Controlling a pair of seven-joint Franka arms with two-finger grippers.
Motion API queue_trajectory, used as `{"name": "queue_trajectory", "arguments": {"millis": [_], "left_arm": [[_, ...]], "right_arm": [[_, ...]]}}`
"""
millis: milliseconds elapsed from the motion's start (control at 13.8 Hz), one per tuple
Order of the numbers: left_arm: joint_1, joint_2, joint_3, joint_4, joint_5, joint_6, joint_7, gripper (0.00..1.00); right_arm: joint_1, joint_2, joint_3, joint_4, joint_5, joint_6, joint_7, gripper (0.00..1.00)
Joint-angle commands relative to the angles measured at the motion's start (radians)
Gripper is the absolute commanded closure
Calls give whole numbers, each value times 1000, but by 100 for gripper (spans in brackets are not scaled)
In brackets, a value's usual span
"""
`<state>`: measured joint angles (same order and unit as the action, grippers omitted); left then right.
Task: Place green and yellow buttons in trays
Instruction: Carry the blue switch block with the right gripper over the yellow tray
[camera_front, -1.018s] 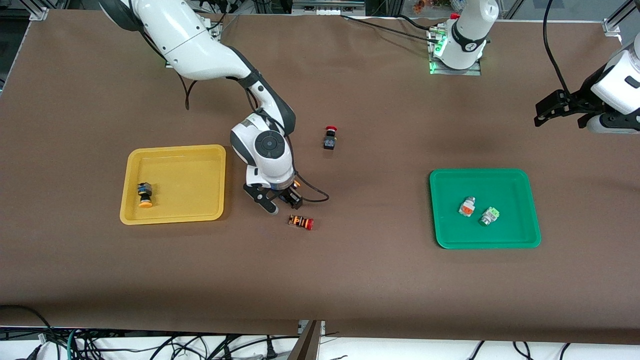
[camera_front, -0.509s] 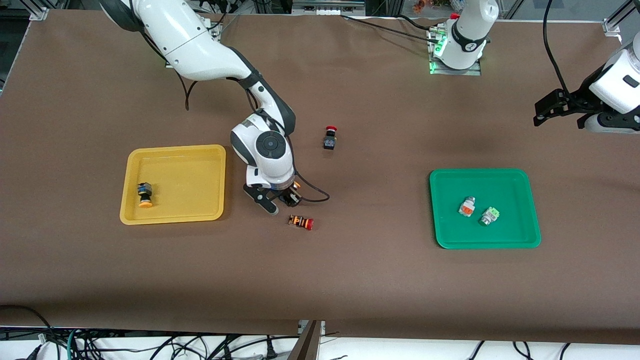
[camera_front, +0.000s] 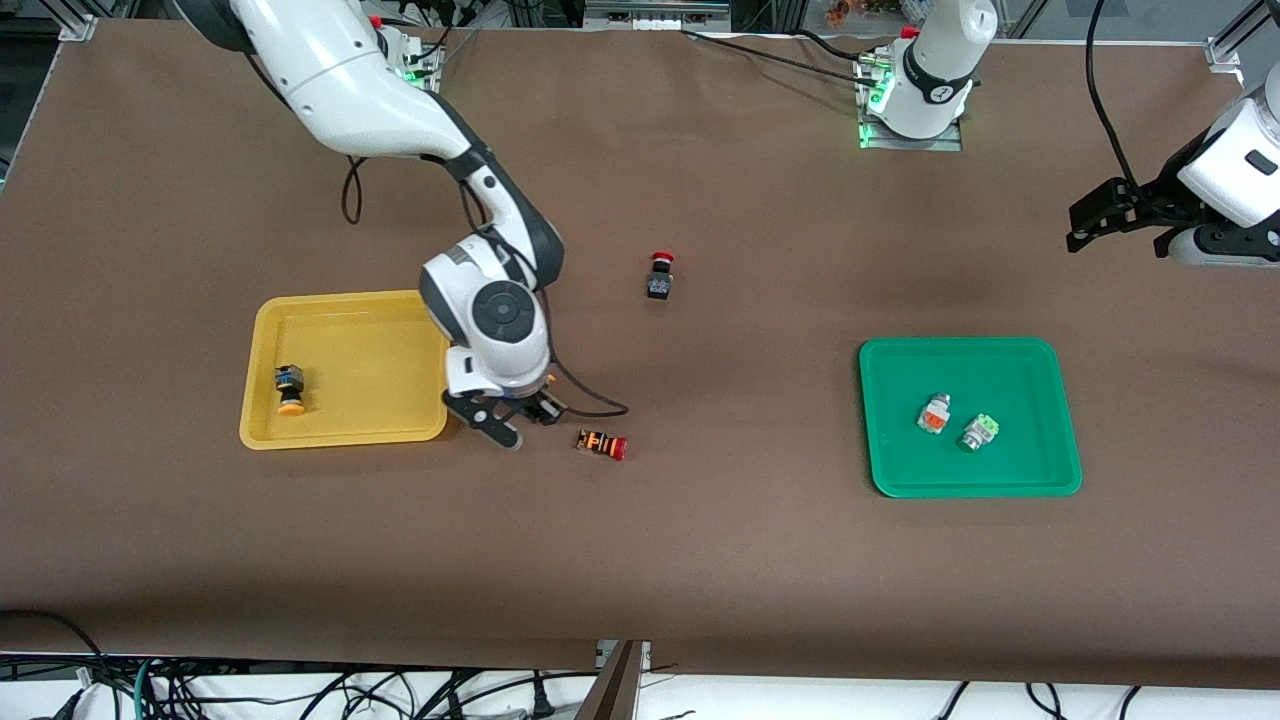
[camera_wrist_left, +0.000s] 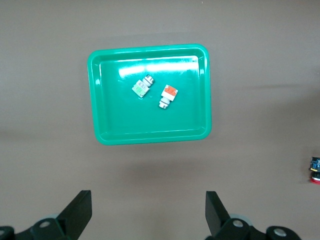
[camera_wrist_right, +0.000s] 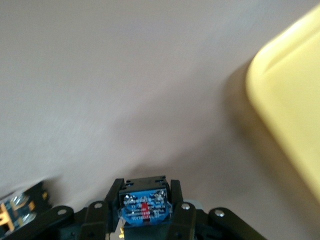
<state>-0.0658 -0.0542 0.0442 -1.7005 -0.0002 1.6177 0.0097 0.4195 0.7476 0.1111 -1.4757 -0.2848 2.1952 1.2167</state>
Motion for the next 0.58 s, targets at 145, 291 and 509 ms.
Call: {"name": "queue_trajectory", "arguments": {"millis": [145,291,509], "left_arm": [[-15,-4,5,10,19,-7,16,0],[-15,-4,3,10,19,-7,16,0],[-15,-4,2,10,19,-7,18,0]], "right_arm": [[-70,-66,10,-43,1,-74,-213,100],[-97,-91,10,-76,1,-72,-278,100],[-156,-137,10,-144,1,-48,-380,100]]}}
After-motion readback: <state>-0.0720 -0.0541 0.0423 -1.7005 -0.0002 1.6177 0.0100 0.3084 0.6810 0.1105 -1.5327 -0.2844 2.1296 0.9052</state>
